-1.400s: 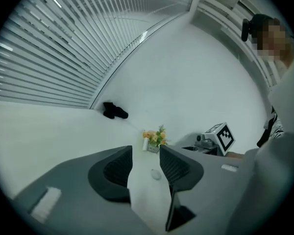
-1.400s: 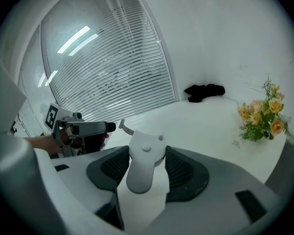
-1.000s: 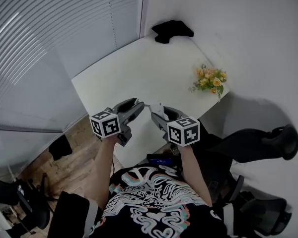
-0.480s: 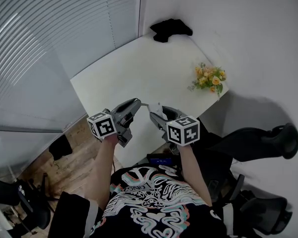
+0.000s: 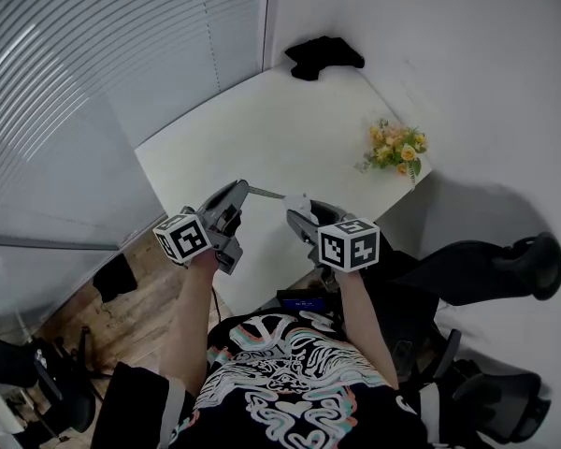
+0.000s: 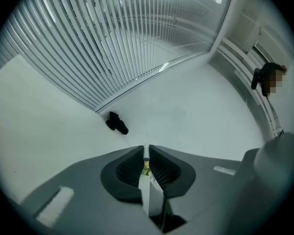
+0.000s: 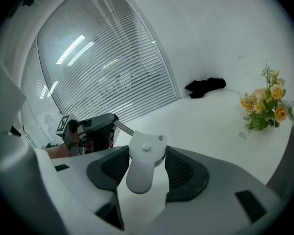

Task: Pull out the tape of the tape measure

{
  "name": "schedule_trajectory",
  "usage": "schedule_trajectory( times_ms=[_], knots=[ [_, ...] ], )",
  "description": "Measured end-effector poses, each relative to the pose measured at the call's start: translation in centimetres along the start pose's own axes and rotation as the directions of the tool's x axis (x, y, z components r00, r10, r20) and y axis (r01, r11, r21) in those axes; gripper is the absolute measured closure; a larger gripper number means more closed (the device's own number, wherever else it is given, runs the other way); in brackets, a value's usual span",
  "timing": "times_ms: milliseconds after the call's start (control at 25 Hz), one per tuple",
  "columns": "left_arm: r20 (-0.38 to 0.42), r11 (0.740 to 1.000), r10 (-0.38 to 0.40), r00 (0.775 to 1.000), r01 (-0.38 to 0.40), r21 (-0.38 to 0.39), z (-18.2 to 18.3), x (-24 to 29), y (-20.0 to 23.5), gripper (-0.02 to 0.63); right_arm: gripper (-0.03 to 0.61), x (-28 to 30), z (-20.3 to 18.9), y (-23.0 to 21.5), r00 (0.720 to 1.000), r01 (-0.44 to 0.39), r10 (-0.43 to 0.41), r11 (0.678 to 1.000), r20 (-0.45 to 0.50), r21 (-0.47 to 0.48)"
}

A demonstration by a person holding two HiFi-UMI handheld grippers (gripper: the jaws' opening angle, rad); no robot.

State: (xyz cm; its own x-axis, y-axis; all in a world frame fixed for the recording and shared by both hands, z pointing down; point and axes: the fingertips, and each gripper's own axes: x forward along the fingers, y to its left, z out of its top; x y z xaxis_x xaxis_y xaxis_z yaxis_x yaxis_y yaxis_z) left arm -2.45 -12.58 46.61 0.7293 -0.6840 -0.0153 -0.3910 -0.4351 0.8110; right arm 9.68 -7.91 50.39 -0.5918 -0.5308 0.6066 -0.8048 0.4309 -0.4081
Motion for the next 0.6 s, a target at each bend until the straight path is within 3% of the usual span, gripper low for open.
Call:
schedule_trajectory(
  times_ms=[600],
  knots=[
    [0.031, 0.998, 0.061, 0.998, -0.06, -0.024, 1.7, -2.0, 2.2, 0.581, 0.345, 0.4, -0.8, -0.6, 0.999, 0.025, -0.025, 0.999, -0.029, 0.022]
  ],
)
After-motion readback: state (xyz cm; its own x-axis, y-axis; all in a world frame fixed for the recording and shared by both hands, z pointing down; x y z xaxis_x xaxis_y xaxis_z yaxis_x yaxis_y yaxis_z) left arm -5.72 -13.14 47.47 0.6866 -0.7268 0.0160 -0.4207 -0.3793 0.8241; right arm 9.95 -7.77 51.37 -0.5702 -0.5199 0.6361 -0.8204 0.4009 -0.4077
